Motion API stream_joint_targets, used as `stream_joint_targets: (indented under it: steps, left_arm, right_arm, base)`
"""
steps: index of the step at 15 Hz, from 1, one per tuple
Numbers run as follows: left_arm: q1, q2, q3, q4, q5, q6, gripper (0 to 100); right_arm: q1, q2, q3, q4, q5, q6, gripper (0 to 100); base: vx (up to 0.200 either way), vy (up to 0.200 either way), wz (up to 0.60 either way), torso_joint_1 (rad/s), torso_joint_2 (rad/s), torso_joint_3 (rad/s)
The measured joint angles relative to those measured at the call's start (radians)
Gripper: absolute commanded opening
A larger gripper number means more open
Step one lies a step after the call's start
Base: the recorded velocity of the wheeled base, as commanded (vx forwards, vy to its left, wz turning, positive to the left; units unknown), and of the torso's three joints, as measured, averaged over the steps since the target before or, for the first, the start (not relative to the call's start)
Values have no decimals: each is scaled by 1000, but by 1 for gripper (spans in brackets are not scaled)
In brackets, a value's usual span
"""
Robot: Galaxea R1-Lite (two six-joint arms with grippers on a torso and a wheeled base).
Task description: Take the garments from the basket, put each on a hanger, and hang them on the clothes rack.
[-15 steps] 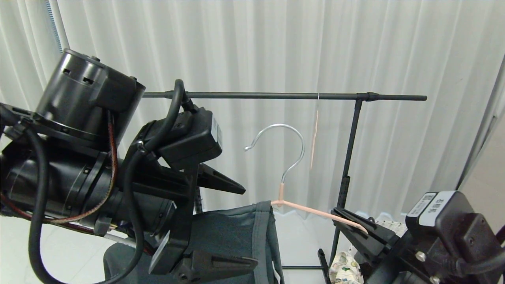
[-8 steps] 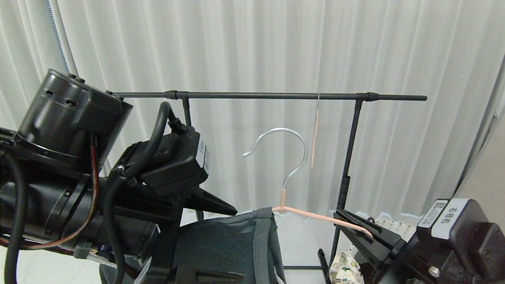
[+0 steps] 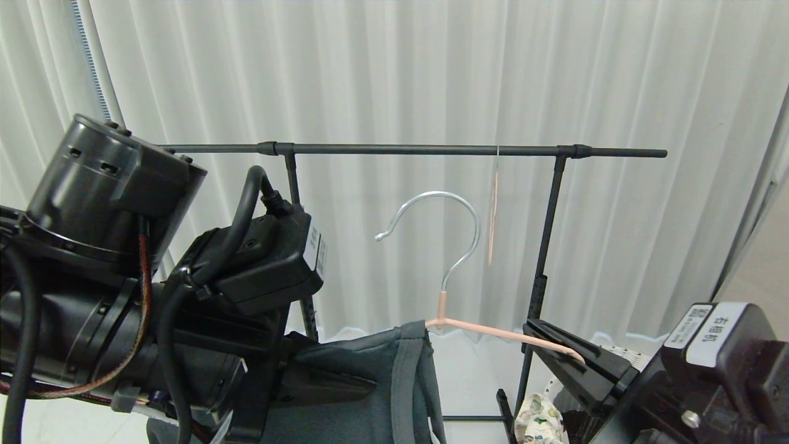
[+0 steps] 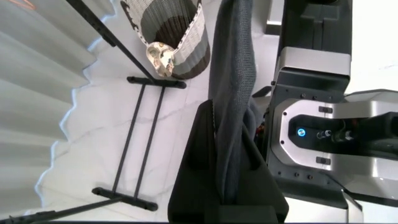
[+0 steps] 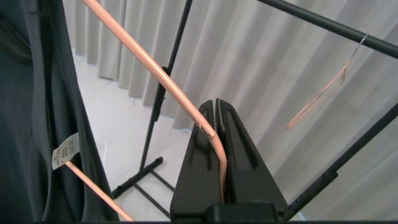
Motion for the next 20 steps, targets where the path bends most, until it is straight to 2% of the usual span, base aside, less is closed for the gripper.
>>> stream_joint_targets:
  steps: [4, 8, 11, 13, 15, 16, 18, 19, 20]
  left_arm:
    - [6, -3, 5, 1, 32, 19, 0]
    - [17, -19, 25, 0, 137, 18, 0]
    - [86, -19, 38, -45, 158, 15, 0]
    - [144, -13, 43, -94, 206, 4, 0]
    - [184, -10, 43, -100, 256, -17, 0]
    - [195, -10, 40, -104, 260, -41, 0]
    - [199, -14, 18, -149, 263, -93, 0]
    - [197, -16, 7, -162, 266, -102, 0]
    - [197, -19, -3, -172, 267, -104, 0]
  right_arm:
    - [-2, -4, 2, 1, 1, -10, 100]
    - [-18, -6, 6, 3, 2, -18, 100]
    - [-26, 0, 13, 4, 15, 10, 100]
    - [-30, 20, 14, 5, 24, 60, 100]
    - [-41, 47, 13, 6, 43, 96, 100]
    - [-49, 64, 7, 14, 51, 124, 100]
    - [-60, 102, -42, 83, 67, 250, 100]
    - [-62, 114, -87, 156, 85, 333, 100]
    - [-63, 122, -152, 285, 122, 439, 100]
  base:
    - [0, 0, 0, 0, 0, 0]
    - [0, 0, 0, 0, 0, 0]
    - [0, 0, 0, 0, 0, 0]
    - [0, 0, 0, 0, 0, 0]
    - [0, 0, 0, 0, 0, 0]
    - [0, 0, 0, 0, 0, 0]
    - [0, 0, 0, 0, 0, 0]
    - [0, 0, 0, 0, 0, 0]
    - [0, 0, 0, 0, 0, 0]
